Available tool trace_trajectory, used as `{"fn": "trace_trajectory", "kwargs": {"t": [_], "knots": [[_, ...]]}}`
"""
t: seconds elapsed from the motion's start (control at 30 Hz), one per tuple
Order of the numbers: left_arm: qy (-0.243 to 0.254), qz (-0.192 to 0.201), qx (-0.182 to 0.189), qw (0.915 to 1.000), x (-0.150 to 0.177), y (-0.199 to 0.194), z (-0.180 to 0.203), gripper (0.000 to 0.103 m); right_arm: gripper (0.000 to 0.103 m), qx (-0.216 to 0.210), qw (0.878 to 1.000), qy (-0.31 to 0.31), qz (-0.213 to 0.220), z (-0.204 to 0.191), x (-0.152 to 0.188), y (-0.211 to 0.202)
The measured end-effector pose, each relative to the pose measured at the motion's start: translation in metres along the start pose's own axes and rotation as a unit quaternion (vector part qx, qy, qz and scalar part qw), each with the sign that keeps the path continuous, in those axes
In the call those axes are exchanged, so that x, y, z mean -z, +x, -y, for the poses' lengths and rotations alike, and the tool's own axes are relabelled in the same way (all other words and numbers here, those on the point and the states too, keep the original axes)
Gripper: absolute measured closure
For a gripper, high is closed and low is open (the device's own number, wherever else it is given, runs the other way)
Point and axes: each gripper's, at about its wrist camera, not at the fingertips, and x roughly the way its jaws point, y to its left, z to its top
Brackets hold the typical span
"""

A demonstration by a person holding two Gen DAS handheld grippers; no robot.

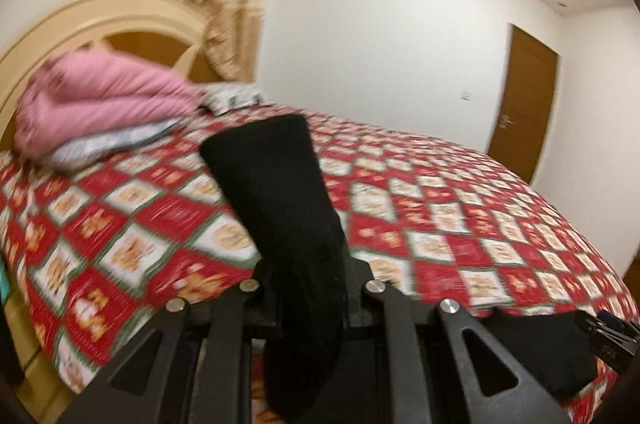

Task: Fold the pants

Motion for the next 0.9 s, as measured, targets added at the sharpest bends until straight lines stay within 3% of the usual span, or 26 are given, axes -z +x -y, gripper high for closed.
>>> {"fn": "trace_trajectory", "kwargs": {"t": [0.23, 0.5, 0.77, 0.9], "knots": [[0.049, 0.0, 0.072, 0.9962, -0.002, 0.0, 0.064, 0.084, 0.044, 0.022, 0.999, 0.031, -0.011, 0.039, 0.001, 0.007], [0.085, -0.026, 0.115, 0.9893, 0.021, 0.003, 0.11, 0.084, 0.044, 0.02, 0.998, 0.051, -0.025, 0.061, 0.007, 0.013], [0.167, -0.018, 0.119, 0.9786, 0.051, -0.007, 0.15, 0.084, 0.044, -0.008, 0.996, 0.082, -0.032, 0.086, 0.008, 0.014], [0.195, -0.019, 0.126, 0.9724, 0.065, -0.011, 0.163, 0.084, 0.044, -0.066, 0.992, 0.107, -0.02, 0.098, 0.006, 0.01]]}}
